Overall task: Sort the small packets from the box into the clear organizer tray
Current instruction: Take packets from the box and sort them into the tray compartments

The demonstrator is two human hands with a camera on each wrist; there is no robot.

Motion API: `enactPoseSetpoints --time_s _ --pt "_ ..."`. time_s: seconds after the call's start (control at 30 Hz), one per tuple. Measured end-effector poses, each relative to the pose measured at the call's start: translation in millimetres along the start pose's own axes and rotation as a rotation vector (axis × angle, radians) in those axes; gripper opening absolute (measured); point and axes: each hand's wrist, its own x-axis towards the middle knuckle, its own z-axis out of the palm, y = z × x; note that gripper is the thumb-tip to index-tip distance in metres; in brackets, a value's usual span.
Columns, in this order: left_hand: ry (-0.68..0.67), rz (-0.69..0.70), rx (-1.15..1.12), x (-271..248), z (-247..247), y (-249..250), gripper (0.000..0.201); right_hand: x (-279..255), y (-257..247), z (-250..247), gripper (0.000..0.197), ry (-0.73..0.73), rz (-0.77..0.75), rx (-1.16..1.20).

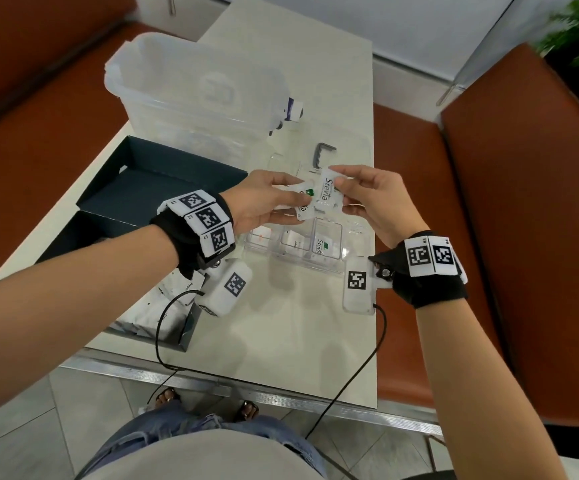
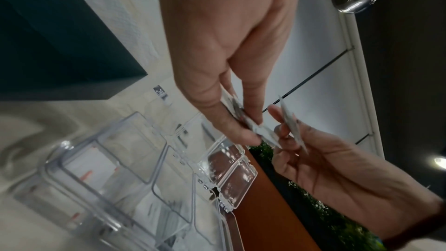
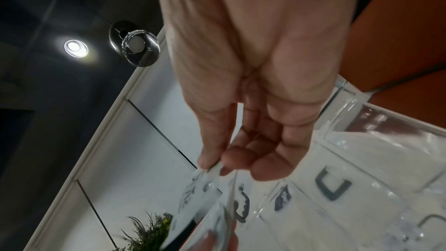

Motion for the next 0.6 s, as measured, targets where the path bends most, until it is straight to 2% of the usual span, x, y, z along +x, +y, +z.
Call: enactPoseSetpoints --time_s 0.23,0.33,0.6 --pt "-0.091 -0.012 -0.128 -2 5 2 0.016 -5 2 14 0.024 -0.06 0.078 0.086" --pt "-0.075 -0.015 -0.142 -1 5 2 0.015 -5 2 15 0.023 -0.066 0.074 0.082" --pt "0.051 0.045 0.13 4 -3 1 0.022 2 -1 7 0.024 -0.091 0.112 -0.066"
